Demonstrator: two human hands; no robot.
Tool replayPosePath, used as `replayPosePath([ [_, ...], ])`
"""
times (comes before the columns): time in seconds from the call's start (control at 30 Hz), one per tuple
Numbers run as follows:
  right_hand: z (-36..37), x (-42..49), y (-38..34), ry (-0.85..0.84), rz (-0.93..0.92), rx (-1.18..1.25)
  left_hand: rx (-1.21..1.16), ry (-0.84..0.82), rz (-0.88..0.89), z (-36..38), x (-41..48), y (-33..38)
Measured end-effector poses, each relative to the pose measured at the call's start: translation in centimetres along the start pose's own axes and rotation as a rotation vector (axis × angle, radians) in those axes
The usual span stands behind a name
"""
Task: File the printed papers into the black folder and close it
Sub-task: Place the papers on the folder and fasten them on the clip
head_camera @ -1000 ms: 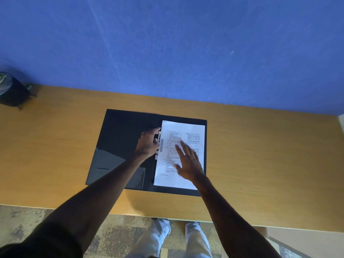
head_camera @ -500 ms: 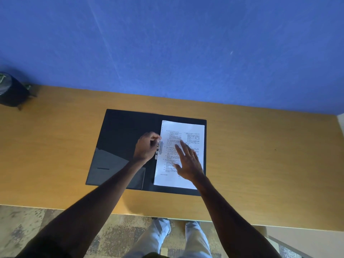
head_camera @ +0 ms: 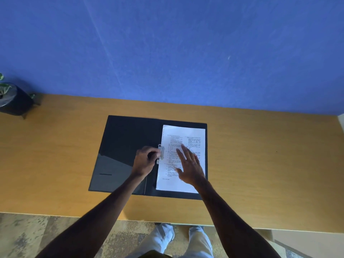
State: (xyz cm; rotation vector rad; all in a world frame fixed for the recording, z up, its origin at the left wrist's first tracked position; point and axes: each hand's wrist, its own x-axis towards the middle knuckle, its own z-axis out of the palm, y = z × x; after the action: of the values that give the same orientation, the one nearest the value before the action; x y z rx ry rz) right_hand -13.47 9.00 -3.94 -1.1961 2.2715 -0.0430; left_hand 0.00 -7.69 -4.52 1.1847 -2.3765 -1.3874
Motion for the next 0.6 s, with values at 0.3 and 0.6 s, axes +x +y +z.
replayPosePath([
  [0.3,0.2,0.2,0.0,-0.004,0.009,0.006,0.301,-0.102,-0.26,0.5,-1.0,-2.5],
  [0.6,0.4,0.4,-0.1,-0.003,0.019,0.01,0.411,-0.031,-0.241,1.1,-1.5,-2.3],
])
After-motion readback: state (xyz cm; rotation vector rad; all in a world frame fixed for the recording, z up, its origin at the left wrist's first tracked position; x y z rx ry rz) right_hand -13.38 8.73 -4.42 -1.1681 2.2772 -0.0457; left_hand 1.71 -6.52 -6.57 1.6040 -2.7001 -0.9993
